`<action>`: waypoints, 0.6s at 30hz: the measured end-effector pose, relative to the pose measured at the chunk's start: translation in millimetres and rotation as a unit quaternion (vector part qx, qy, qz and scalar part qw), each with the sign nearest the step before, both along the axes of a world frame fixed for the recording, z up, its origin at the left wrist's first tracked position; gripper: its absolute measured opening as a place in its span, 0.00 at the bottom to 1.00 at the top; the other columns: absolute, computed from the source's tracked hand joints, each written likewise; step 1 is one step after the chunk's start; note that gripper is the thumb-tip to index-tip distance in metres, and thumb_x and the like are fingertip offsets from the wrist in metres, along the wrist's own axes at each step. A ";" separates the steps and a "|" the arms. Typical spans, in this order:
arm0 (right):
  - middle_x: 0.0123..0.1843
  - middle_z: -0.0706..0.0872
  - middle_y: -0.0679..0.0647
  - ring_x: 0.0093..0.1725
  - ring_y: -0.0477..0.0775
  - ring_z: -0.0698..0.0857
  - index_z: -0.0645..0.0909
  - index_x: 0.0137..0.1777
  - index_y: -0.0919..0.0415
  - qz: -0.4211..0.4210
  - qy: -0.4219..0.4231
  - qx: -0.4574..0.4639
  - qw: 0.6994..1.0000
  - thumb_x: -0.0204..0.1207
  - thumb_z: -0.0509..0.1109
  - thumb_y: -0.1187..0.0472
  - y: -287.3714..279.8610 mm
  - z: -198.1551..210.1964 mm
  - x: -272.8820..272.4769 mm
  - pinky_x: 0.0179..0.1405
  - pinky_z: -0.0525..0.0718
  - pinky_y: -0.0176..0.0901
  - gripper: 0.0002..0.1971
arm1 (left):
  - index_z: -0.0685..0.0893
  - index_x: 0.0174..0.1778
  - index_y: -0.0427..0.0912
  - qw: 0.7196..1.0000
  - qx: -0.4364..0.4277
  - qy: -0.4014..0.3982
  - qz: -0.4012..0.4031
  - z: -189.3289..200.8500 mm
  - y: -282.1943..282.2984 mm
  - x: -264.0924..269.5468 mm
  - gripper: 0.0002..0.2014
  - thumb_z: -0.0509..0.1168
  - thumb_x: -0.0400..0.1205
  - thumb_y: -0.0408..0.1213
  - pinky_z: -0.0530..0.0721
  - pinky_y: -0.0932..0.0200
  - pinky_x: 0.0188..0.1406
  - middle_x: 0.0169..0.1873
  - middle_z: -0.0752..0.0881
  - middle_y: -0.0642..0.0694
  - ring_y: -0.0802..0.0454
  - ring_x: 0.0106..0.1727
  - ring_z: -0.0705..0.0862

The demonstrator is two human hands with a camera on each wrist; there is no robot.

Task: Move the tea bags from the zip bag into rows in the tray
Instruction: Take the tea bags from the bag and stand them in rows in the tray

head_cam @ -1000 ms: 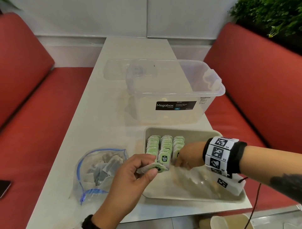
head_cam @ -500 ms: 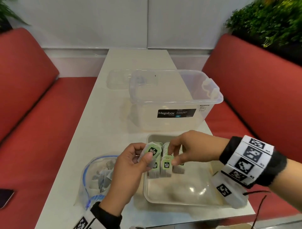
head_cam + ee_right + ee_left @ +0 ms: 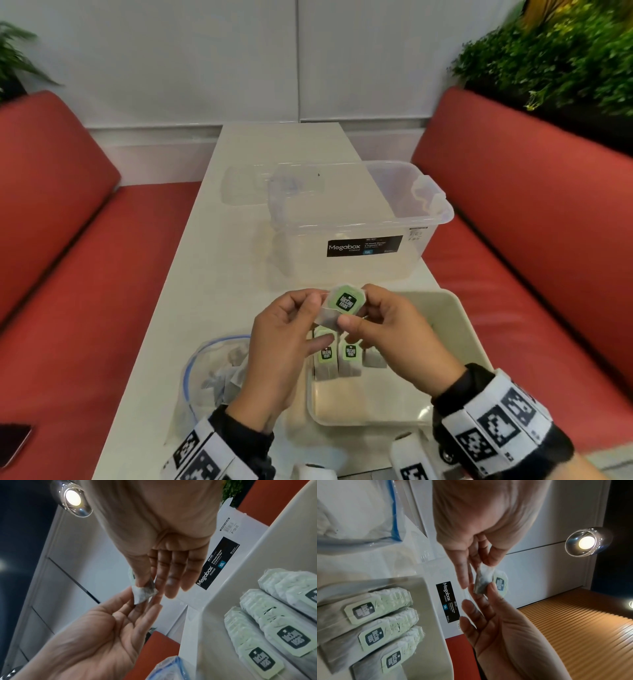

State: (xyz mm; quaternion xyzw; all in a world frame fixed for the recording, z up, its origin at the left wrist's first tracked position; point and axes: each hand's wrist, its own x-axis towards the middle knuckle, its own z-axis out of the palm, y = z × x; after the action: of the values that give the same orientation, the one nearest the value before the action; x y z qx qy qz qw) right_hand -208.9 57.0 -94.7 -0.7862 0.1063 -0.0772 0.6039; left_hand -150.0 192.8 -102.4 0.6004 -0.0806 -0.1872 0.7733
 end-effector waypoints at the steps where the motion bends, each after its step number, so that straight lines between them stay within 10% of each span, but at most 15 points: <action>1: 0.35 0.85 0.51 0.33 0.47 0.85 0.81 0.45 0.58 -0.003 -0.002 0.006 1.000 0.74 0.73 0.65 -0.6 0.1 -1.4 0.35 0.81 0.42 0.03 | 0.87 0.43 0.43 1.000 0.008 -0.001 -0.002 0.7 1.0 0.5 0.07 0.64 0.81 0.36 0.89 0.52 0.41 0.43 0.91 0.45 0.50 0.47 0.90; 9: 0.36 0.86 0.52 0.32 0.48 0.85 0.80 0.42 0.60 -0.049 -0.051 0.034 0.997 0.74 0.72 0.70 1.5 -2.5 -7.5 0.33 0.81 0.36 0.05 | 0.85 0.40 0.43 0.997 0.071 -0.001 0.005 -1.5 2.6 -6.9 0.05 0.67 0.80 0.38 0.89 0.49 0.39 0.42 0.90 0.45 0.55 0.47 0.89; 15: 0.45 0.88 0.60 0.43 0.58 0.88 0.79 0.45 0.61 -0.054 -0.064 0.066 0.994 0.72 0.72 0.74 5.8 -7.2 -10.3 0.45 0.85 0.53 0.09 | 0.84 0.40 0.38 0.998 0.054 -0.019 0.010 3.1 2.0 -13.5 0.05 0.66 0.80 0.34 0.87 0.61 0.34 0.37 0.88 0.45 0.56 0.37 0.89; 18: 0.41 0.89 0.57 0.40 0.53 0.88 0.82 0.42 0.59 -0.060 -0.072 0.062 0.994 0.70 0.73 0.75 8.7 -7.9 -9.8 0.42 0.86 0.44 0.10 | 0.85 0.41 0.37 0.999 0.047 -0.021 0.009 4.8 -0.2 -15.8 0.05 0.65 0.80 0.31 0.87 0.60 0.39 0.37 0.90 0.42 0.53 0.39 0.90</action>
State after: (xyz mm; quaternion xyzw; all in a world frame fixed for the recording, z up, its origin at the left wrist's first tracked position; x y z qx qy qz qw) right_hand -218.7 65.6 -102.6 -0.7320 0.1143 -0.1628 0.6516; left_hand -165.8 192.6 -97.6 0.6403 -0.0824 -0.1714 0.7442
